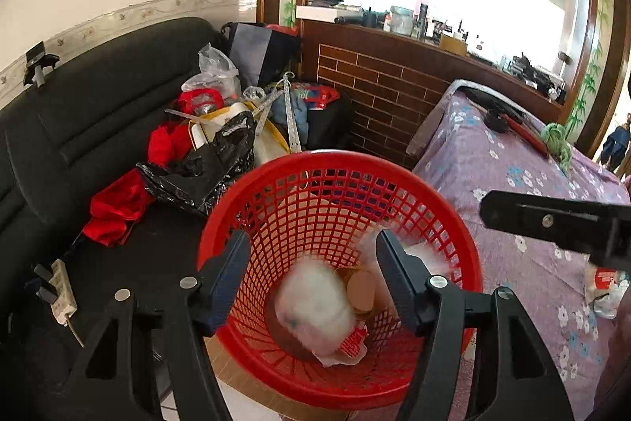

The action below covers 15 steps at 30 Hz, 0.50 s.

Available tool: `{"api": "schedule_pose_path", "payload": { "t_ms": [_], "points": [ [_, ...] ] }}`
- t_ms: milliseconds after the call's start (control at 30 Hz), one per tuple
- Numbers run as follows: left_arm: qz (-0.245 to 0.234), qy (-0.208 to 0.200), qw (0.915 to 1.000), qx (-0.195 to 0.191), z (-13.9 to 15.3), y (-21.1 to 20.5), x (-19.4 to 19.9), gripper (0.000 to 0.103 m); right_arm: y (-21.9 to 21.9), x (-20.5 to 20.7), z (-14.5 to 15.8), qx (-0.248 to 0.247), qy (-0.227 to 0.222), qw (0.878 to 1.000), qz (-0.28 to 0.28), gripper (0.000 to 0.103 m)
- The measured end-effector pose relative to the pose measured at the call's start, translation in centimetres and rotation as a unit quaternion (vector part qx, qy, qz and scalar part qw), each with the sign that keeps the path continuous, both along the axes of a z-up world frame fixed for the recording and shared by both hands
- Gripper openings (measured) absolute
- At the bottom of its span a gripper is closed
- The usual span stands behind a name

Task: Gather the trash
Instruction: 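Carry both items to the red basket and open both tools to drop them, then move both open tools back over the table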

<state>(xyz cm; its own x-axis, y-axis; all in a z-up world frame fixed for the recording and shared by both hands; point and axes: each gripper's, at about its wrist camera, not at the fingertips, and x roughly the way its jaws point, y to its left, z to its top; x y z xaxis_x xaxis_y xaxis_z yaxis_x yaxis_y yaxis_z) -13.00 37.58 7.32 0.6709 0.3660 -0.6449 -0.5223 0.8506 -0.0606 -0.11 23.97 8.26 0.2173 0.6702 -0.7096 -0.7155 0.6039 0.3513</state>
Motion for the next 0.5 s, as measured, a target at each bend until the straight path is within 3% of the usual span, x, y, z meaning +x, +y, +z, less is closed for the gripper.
{"api": "schedule_pose_path", "payload": {
  "t_ms": [200, 500],
  "points": [
    [-0.016, -0.018, 0.9997, 0.004, 1.1, -2.4, -1.3, 0.065, -4.7, -1.3, 1.3, 0.024, -0.011, 0.999, -0.018, 0.051],
    [-0.100, -0.012, 0.9948, 0.011, 1.3, -10.1, -0.5, 0.068, -14.0, -3.8, 0.3, 0.028, -0.007, 0.998, -0.059, 0.051]
  ]
}}
